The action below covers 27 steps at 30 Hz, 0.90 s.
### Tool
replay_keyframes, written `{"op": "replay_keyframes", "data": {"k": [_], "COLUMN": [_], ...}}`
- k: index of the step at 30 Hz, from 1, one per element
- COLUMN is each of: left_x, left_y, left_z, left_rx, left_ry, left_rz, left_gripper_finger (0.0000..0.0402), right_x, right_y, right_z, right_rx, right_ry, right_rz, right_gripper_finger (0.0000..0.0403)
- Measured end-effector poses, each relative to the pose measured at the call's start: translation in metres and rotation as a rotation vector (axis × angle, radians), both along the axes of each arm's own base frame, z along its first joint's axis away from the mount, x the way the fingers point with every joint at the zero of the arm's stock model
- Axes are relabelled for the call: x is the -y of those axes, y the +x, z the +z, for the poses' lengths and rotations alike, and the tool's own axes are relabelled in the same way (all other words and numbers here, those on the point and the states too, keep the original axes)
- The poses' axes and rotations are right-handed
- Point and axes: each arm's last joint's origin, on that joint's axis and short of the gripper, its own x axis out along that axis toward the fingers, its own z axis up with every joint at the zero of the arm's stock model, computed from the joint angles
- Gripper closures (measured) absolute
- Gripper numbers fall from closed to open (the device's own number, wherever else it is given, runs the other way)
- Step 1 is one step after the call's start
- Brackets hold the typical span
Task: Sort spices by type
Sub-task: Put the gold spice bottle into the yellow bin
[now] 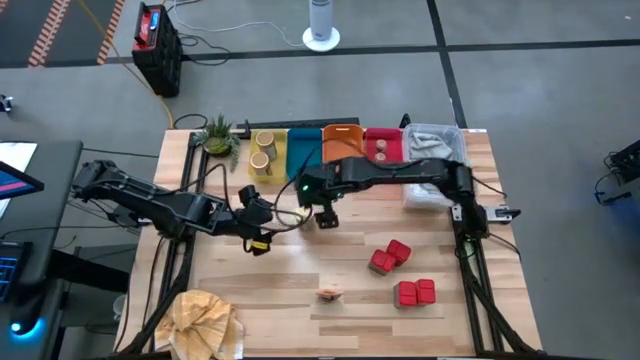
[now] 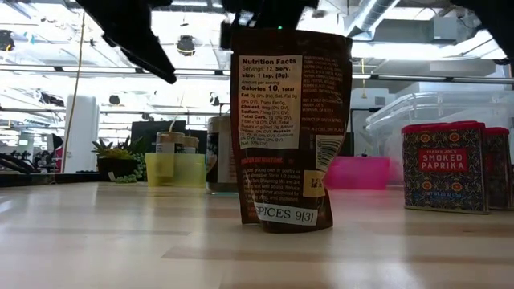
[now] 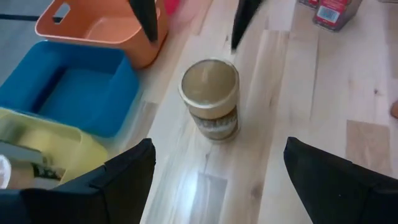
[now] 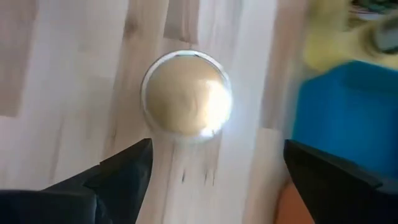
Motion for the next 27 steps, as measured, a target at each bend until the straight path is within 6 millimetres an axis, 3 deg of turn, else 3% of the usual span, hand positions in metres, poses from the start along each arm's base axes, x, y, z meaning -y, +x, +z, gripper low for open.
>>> {"op": "replay_keyframes", "data": {"k": [5,10,18,27], "left_x": [-0.006,-0.018,-0.049,-0.068], "left_y": [0.018,0.034,0.049,0.07], "left_z": [-0.009,-0.018,-0.014,-0.014], "left_rx": [-0.01,-0.024,0.09,0.077], "left_ry": [0.003,0.014,-0.094,-0.098], "left_rz": [-0.035,-0.058,-0.079,-0.116], "left_gripper_finger": [0.0064,0.0064,0.0064,0.0034], "right_x": [0.016,0.02,0.012,0.008], "right_y": [-0.034,-0.078,-0.133,-0.155], "right_z": [0.03,0.051,0.047,0.027], "right_rx": [0.056,0.223,0.473,0.688], "right_ry": [0.016,0.029,0.054,0.049], "right_rz": [-0.087,-0.16,-0.202,-0.195], "right_gripper_finger": [0.0017,0.0017,0.0017,0.0017]}}
